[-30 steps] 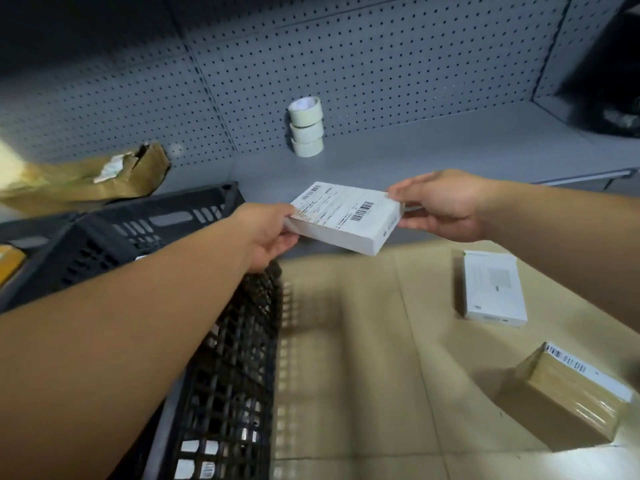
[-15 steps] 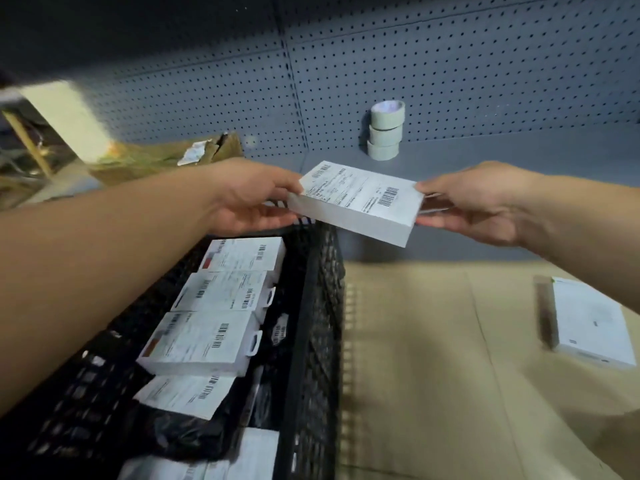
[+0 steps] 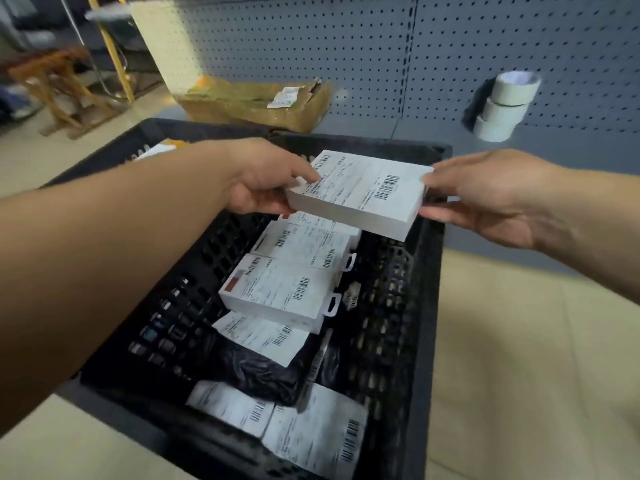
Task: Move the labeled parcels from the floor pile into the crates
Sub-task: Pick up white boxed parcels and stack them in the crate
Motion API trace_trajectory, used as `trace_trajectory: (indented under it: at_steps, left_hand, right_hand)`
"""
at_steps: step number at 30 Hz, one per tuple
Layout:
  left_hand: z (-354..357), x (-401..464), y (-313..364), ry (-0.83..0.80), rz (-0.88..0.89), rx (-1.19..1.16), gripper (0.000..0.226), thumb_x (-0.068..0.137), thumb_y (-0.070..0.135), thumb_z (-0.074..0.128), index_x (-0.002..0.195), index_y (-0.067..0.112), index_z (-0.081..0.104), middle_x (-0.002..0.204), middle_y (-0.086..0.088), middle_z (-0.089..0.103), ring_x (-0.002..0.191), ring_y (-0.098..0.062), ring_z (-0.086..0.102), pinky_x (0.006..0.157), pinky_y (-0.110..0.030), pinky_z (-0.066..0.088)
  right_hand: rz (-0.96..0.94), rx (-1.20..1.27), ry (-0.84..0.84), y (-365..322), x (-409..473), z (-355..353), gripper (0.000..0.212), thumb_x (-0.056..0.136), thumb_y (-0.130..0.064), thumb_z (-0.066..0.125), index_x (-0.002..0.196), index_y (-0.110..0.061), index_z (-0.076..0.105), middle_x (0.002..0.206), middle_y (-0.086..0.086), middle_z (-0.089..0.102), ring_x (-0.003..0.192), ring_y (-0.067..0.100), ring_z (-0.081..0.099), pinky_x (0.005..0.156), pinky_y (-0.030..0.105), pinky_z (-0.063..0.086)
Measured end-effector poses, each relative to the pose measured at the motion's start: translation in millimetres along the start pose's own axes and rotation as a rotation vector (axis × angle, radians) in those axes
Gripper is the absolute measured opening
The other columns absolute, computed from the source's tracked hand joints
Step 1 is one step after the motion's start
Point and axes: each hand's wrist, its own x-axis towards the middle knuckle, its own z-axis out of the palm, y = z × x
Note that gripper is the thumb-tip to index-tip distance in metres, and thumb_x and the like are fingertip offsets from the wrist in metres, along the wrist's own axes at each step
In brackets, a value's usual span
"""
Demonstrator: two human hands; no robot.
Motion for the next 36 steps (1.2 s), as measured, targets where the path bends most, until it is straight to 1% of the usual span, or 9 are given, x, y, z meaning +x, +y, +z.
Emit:
trace_trajectory:
  at_steps: [4, 8, 12, 17, 21, 28, 31, 33, 36]
  left_hand:
    - [-20, 2, -13, -0.044, -0.049, 0.256, 0.026, 0.09, 0.025, 0.075, 0.113, 0.011, 0.074, 0.106, -0.005, 0.078, 0.083, -0.012, 0.076, 0.063, -0.024, 0.059]
    - [-32, -2, -26, -0.059, -0.094, 0.397, 0.015, 0.093, 0.022, 0.073, 0.101, 0.01, 0.072, 0.075, -0.003, 0.078, 0.054, -0.011, 0.07, 0.049, -0.023, 0.055]
    - [-41, -4, -38, -0.123, -0.158, 0.524, 0.015, 0.092, 0.017, 0.073, 0.103, 0.005, 0.073, 0.099, -0.014, 0.079, 0.08, -0.024, 0.075, 0.076, -0.037, 0.064]
    - [-46, -16, -60, -0.24, -0.297, 0.65, 0.027, 0.096, 0.018, 0.068, 0.115, -0.002, 0.067, 0.104, -0.017, 0.078, 0.099, -0.031, 0.076, 0.091, -0.049, 0.06]
    - [-49, -26, -76, -0.268, -0.372, 0.724, 0.021, 0.096, 0.016, 0.068, 0.109, -0.001, 0.065, 0.099, -0.018, 0.078, 0.094, -0.032, 0.076, 0.087, -0.054, 0.061]
    - [-48, -36, -107, -0.283, -0.424, 0.851, 0.021, 0.094, 0.016, 0.071, 0.099, -0.001, 0.06, 0.105, -0.026, 0.072, 0.095, -0.035, 0.076, 0.084, -0.049, 0.063]
    - [-48, -35, -116, -0.263, -0.427, 0.899, 0.033, 0.091, 0.02, 0.076, 0.092, -0.003, 0.052, 0.106, -0.03, 0.065, 0.08, -0.031, 0.078, 0.084, -0.044, 0.063]
    - [-46, -33, -123, -0.256, -0.425, 0.912, 0.038, 0.09, 0.022, 0.077, 0.089, -0.003, 0.048, 0.116, -0.028, 0.064, 0.086, -0.031, 0.078, 0.085, -0.041, 0.063]
    - [-43, -29, -132, -0.253, -0.416, 0.9, 0.024, 0.092, 0.02, 0.074, 0.102, 0.001, 0.061, 0.127, -0.019, 0.061, 0.102, -0.031, 0.074, 0.088, -0.038, 0.062]
  right_hand:
    - [0.052, -0.094, -0.047, 6, 5, 33, 0.007, 0.095, 0.001, 0.064, 0.098, -0.004, 0.067, 0.098, 0.012, 0.077, 0.081, 0.017, 0.077, 0.071, 0.03, 0.064]
    - [0.128, -0.147, -0.123, 16, 4, 60, 0.017, 0.097, 0.0, 0.061, 0.113, -0.002, 0.062, 0.096, 0.013, 0.079, 0.072, 0.019, 0.078, 0.062, 0.032, 0.064]
    - [0.252, -0.177, -0.212, 33, -5, 81, 0.022, 0.098, -0.004, 0.057, 0.119, -0.009, 0.061, 0.102, 0.012, 0.078, 0.072, 0.025, 0.078, 0.063, 0.036, 0.064]
    - [0.407, -0.153, -0.307, 60, -18, 104, 0.038, 0.095, -0.003, 0.058, 0.127, -0.022, 0.06, 0.112, 0.011, 0.074, 0.087, 0.027, 0.077, 0.072, 0.041, 0.064]
    - [0.507, -0.182, -0.346, 75, -30, 120, 0.044, 0.094, -0.005, 0.059, 0.133, -0.023, 0.053, 0.124, 0.018, 0.064, 0.101, 0.037, 0.069, 0.081, 0.051, 0.062]
    - [0.536, -0.245, -0.375, 102, -54, 141, 0.044, 0.089, -0.001, 0.055, 0.13, -0.017, 0.055, 0.138, 0.015, 0.054, 0.118, 0.04, 0.059, 0.087, 0.049, 0.061]
    - [0.539, -0.26, -0.374, 108, -61, 145, 0.026, 0.091, 0.002, 0.054, 0.109, -0.016, 0.059, 0.123, 0.011, 0.056, 0.109, 0.033, 0.061, 0.087, 0.043, 0.062]
    - [0.531, -0.302, -0.38, 109, -64, 147, 0.018, 0.093, 0.002, 0.053, 0.097, -0.015, 0.057, 0.106, 0.007, 0.055, 0.098, 0.025, 0.06, 0.087, 0.04, 0.062]
    - [0.523, -0.376, -0.386, 112, -64, 153, 0.018, 0.094, 0.004, 0.051, 0.09, -0.013, 0.054, 0.093, 0.006, 0.049, 0.081, 0.02, 0.054, 0.08, 0.028, 0.058]
